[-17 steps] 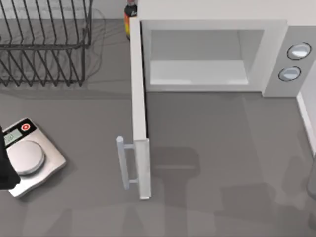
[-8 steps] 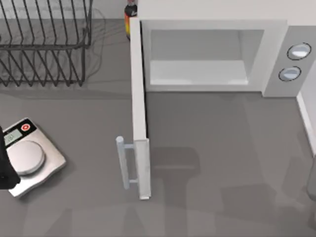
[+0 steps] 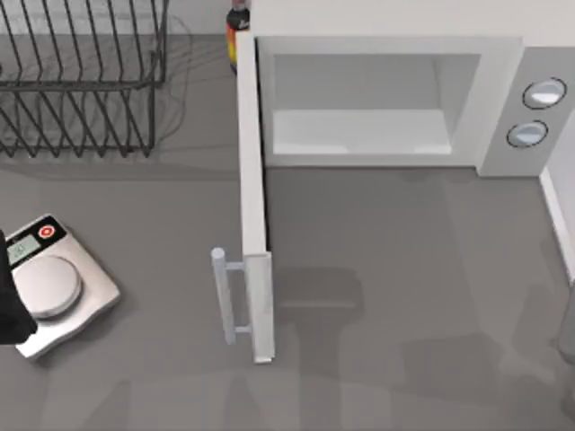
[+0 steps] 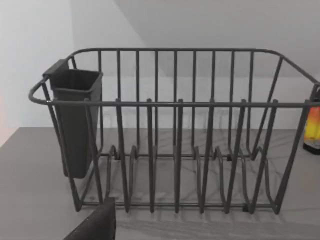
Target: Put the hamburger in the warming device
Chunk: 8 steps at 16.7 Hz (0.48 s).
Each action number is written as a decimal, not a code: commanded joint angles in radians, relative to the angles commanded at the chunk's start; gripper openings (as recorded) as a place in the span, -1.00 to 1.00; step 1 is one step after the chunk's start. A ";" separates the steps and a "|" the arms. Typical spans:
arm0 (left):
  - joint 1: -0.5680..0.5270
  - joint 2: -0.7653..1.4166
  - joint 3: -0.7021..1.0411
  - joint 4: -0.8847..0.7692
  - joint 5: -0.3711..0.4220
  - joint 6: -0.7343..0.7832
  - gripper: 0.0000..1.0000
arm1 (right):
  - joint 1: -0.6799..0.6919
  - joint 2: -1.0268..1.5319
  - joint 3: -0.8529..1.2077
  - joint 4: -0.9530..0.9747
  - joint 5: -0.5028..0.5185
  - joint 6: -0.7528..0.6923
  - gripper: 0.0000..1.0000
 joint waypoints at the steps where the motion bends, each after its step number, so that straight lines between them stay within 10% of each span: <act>1: 0.000 0.000 0.000 0.000 0.000 0.000 1.00 | 0.000 0.000 0.000 0.000 0.000 0.000 -1.00; 8: 0.000 0.000 0.000 0.000 0.000 0.000 1.00 | 0.000 -0.073 0.064 -0.126 -0.005 0.015 -1.00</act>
